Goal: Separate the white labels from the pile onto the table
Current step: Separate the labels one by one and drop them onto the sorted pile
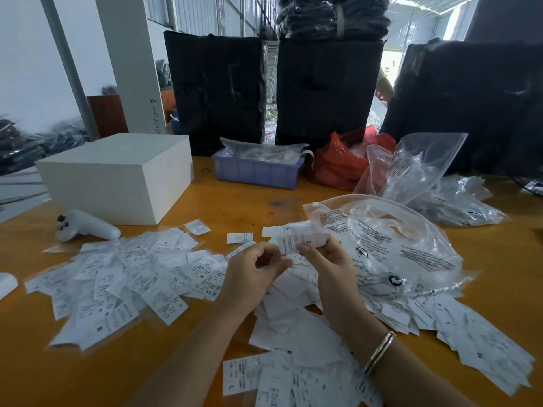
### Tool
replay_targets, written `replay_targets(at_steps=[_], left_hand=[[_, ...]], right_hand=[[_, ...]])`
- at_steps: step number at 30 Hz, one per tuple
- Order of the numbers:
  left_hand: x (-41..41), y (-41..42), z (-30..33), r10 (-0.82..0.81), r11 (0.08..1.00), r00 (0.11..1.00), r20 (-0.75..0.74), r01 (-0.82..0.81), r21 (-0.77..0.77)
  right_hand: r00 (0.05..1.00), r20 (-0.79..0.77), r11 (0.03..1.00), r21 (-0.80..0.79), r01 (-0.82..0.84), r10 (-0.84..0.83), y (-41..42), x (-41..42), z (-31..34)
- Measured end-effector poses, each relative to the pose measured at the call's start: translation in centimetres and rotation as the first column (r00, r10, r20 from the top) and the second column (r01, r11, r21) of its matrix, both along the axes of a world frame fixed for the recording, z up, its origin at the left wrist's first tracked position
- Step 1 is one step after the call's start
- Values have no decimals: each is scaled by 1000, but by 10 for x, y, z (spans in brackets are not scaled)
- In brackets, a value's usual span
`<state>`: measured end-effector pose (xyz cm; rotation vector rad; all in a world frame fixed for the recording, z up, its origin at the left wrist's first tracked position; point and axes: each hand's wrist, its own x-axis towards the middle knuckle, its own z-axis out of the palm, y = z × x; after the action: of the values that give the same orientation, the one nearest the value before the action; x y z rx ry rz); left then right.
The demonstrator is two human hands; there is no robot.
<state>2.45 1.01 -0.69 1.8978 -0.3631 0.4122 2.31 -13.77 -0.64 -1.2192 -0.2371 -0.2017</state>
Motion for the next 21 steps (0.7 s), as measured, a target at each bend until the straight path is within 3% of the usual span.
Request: replay_targets(at_steps=[7,13,17,21], left_hand=[[3,4,-2,-4,1000,998,55,4,-3],[4,5,-3,-96,995,995,21,95,42],[4,7,-2,-110,993,994,-2,110,33],[4,7,-1,-102,994,994,-37,103,25]], right_hand=[[978,188,936,-320,149,-91,-4,2,-2],[975,195,870,-456,189,-109,-2,-1,-3],[961,196,863,-432,262,-194,-1,-2,0],[935,272,759,-552,347,-230,-3,1,-3]])
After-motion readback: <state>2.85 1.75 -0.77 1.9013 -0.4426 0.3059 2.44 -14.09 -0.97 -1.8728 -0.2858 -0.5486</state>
